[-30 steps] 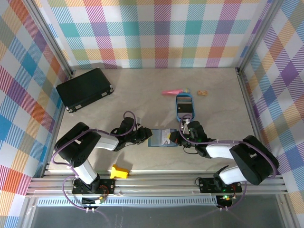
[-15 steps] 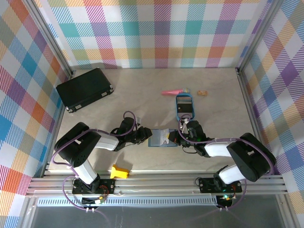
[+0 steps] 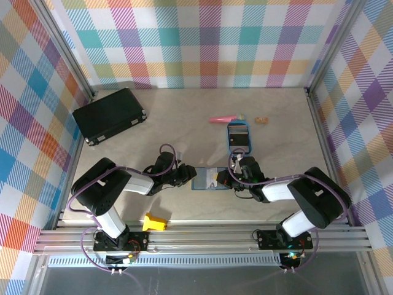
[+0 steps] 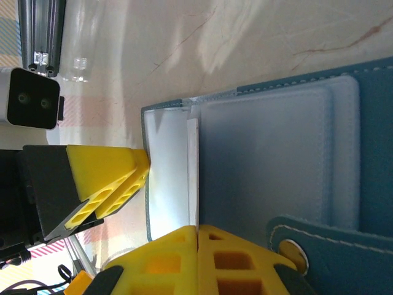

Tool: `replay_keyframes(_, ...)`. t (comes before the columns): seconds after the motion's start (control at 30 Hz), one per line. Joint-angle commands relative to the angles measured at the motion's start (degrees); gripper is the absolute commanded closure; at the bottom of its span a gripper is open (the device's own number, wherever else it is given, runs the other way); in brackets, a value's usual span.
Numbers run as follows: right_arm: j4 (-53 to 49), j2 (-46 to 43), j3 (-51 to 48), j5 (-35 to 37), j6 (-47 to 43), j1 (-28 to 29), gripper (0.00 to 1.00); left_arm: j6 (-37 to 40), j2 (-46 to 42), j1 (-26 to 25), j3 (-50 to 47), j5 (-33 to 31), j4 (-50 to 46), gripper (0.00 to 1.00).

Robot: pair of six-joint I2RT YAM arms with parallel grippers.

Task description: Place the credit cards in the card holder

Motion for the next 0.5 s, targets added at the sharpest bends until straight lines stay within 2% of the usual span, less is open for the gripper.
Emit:
replay_keyframes(0.0, 3.71, 2.03, 1.02, -0.75, 1.01, 0.59, 1.00, 1.15, 1.24, -0.48, -0.19, -0.75, 0.13, 0.78)
replay_keyframes(0.17, 7.79, 3.82, 0.58, -1.06, 1.42, 0.68, 1.00, 1.10, 1.54, -0.48, -0.10, -0.82, 0.01, 0.78)
replay_keyframes(0.47, 7.87, 4.88, 1.01, -1.50, 1.32, 0.77, 1.00, 1.09, 1.50, -0.48, -0.10, -1.03, -0.42, 0.78)
